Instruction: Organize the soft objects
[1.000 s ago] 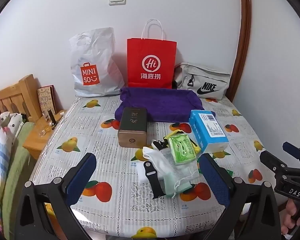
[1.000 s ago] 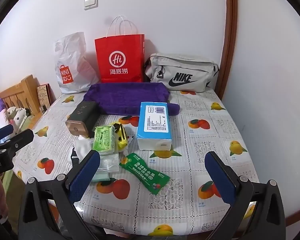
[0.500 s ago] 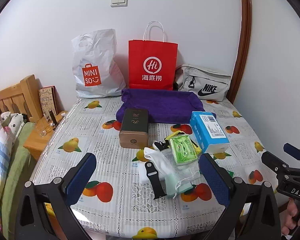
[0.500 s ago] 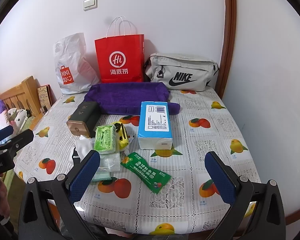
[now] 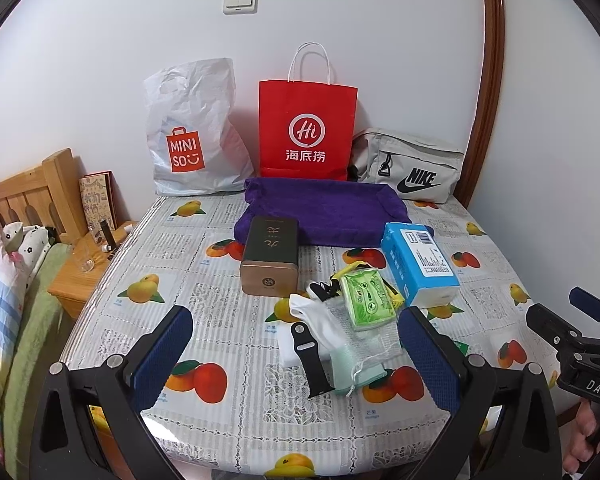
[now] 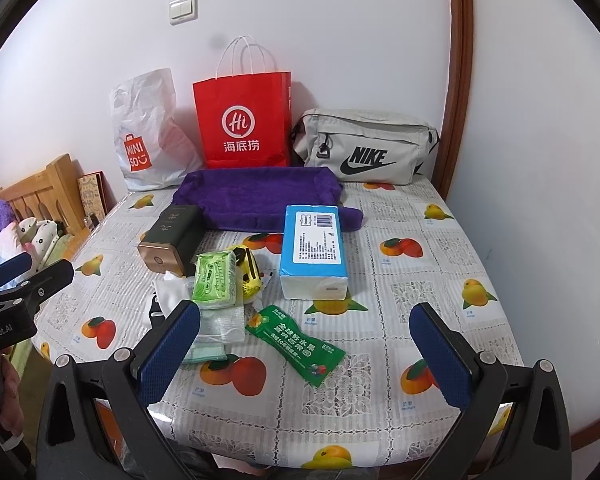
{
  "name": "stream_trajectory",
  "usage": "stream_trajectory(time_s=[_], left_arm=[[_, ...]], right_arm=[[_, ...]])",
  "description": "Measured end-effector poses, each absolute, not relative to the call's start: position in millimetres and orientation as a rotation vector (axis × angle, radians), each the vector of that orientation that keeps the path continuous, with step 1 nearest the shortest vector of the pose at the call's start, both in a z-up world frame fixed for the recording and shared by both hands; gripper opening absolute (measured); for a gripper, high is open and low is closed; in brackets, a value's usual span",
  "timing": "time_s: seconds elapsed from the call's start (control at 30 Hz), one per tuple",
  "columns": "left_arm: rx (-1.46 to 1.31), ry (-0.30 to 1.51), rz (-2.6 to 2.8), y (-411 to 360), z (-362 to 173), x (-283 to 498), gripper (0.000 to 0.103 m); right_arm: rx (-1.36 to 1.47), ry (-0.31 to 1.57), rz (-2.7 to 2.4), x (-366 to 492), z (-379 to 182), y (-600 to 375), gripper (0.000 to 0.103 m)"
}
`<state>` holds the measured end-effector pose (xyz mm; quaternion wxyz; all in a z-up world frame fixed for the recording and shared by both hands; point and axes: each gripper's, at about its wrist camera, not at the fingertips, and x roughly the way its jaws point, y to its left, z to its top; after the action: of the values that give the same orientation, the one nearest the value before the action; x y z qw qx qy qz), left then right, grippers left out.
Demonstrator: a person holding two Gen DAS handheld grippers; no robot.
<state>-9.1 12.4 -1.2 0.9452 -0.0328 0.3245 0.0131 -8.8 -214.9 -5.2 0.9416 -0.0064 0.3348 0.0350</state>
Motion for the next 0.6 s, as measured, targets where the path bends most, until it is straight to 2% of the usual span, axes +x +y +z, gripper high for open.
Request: stream_trajectory(time_s=[0.6], left_arm=[[-0.065, 0.66, 0.034, 13.7, -4.4, -11.6, 0.103]], right_arm=[[-0.008, 0.679, 0.073, -11.4, -3.0, -214.3, 0.103]])
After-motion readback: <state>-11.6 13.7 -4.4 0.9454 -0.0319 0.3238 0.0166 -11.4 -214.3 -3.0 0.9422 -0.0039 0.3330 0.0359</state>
